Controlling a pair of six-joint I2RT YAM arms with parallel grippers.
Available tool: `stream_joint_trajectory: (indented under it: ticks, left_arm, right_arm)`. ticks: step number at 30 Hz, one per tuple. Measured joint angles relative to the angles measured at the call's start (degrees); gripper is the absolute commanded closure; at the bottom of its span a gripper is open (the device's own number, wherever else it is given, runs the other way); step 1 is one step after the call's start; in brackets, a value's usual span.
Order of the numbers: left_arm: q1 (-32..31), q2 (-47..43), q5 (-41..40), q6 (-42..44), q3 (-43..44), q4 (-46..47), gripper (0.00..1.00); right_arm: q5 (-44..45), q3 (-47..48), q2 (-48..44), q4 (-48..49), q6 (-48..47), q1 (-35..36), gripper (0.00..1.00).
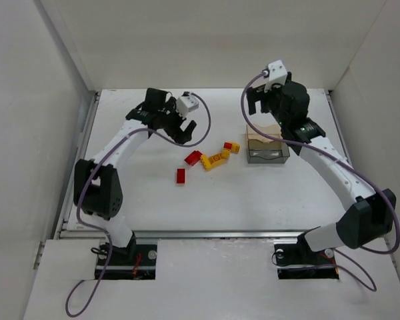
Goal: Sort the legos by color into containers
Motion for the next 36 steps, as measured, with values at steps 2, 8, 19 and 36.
stream_joint_trajectory:
  ticks: [2,8,19,36]
  left_arm:
    - [-1.42,4.85,-0.11,-0.87,3.76,-4.09,0.14]
    - [-6.08,14.01,-0.44,-5.84,5.92,-8.72,0.26]
    - [-7.82,16.5,-5.7,-12.2,4.52,-8.02,0.41]
    - [-9.31,16.5,-14.05,-14.51,-0.17,-6.23,1.0]
  right_arm:
    - [-0.17,-0.02,1.7,-2.34,0.0,1.53,0.0]
    - [-0.37,-1.42,2.54,-4.63,0.31,4.04,0.0]
    - [0.5,-6.54,0.2,-5.42,2.25,3.65,0.0]
    - [0.57,-10.19,-2.56,-5.62,4.83,3.65,0.0]
